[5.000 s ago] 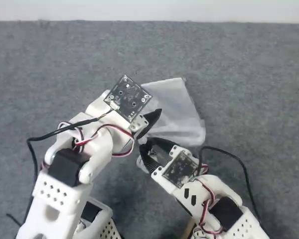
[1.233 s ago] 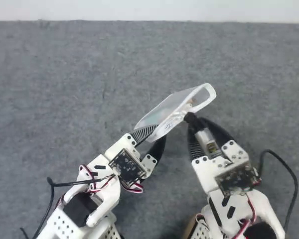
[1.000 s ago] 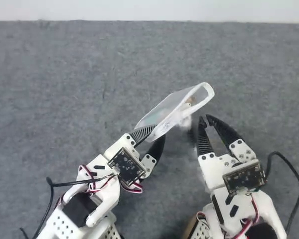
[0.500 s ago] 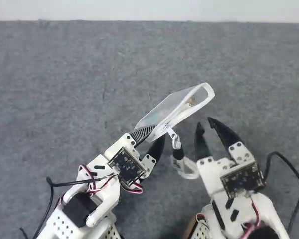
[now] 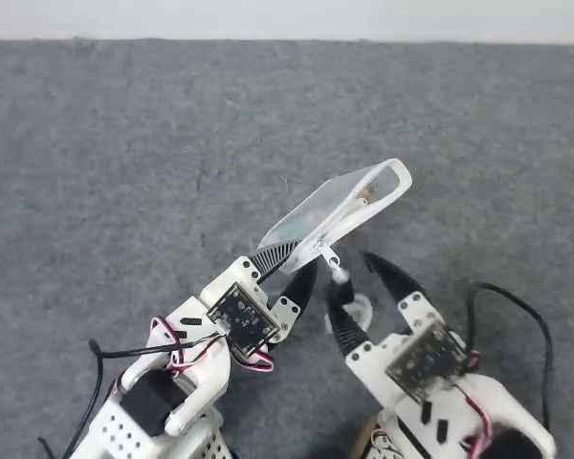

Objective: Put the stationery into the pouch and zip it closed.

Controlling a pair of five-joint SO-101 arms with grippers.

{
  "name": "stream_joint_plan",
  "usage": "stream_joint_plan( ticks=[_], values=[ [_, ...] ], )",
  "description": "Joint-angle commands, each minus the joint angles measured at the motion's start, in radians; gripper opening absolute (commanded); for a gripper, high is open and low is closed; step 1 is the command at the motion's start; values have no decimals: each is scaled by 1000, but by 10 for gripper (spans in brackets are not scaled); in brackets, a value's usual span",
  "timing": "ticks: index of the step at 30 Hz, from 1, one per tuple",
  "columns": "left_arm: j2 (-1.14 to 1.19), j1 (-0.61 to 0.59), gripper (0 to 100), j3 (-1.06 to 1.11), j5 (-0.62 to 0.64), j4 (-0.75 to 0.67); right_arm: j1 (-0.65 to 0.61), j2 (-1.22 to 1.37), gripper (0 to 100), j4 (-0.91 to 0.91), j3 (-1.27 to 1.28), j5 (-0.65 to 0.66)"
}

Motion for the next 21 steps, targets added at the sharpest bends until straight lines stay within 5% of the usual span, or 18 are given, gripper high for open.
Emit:
stream_joint_plan(
  ticks=[1, 21],
  values=[
    [-9, -18, 9, -19, 14, 9, -8, 2, 168, -67, 32, 21],
    [-9, -20, 9, -19, 14, 11, 122, 2, 50, -262, 150, 81]
  ],
)
